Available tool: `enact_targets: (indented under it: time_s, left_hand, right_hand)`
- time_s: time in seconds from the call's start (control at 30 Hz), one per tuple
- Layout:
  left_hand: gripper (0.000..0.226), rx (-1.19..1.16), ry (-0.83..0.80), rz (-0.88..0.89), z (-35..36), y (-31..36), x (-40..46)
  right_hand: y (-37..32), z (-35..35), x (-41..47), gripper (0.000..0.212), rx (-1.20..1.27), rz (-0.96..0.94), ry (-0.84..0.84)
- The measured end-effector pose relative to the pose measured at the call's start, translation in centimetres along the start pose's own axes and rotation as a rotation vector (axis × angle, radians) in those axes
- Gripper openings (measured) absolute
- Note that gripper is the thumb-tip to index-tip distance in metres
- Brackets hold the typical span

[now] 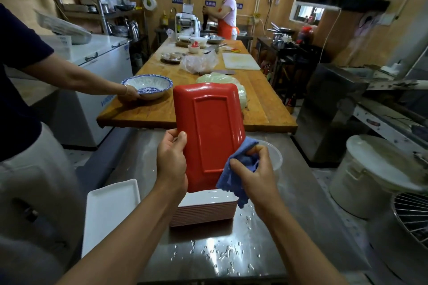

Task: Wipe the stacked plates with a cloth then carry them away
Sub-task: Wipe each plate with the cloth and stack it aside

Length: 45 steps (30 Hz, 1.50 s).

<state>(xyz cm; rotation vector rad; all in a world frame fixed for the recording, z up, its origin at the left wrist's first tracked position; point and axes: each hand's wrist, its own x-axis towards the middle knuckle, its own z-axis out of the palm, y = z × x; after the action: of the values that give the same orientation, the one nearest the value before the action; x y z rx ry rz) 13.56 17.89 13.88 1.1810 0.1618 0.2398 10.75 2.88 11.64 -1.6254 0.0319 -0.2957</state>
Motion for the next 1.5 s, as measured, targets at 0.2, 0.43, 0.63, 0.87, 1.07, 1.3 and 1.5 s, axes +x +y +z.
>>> enact_targets:
  time_s: [0.2,0.43,0.63,0.87,1.07,1.3,1.5]
  left_hand:
    - [0.023,0.111,-0.252,-0.098,-1.8,0.5,0.0]
    - [0.059,0.372,-0.291,0.075,-2.4,6.2,3.2]
    - [0.043,0.737,-0.710,-0.027,-2.4,7.1,3.7]
    - [0.036,0.439,-0.523,-0.013,-2.6,5.0,2.2]
    - [0.043,0.379,-0.396,-0.105,-3.0,5.0,1.5]
    - [0.035,0.289,-0.278,-0.309,-3.8,4.6,1.7]
    - [0.007,0.175,-0.043,-0.520,-3.1,4.5,2.3]
  right_hand:
    - [-0.4,-2.2,1.8,0.032,-0.006,-0.004,-0.036]
    - [-2.2,-4.6,1.6,0.038,-0.258,-0.180,-0.251]
    - [-3.7,-5.1,2.0,0.041,-0.421,-0.226,-0.361]
    - [-5.3,-3.2,2.3,0.030,-0.714,-0.590,-0.258]
    - [-4.4,-2.2,2.8,0.029,-0.837,-0.715,-0.185]
    - [-2.0,-3.2,2.7,0.029,-0.586,-0.552,-0.149]
    - [1.4,-2.8,0.1,0.030,-0.612,-0.563,-0.179]
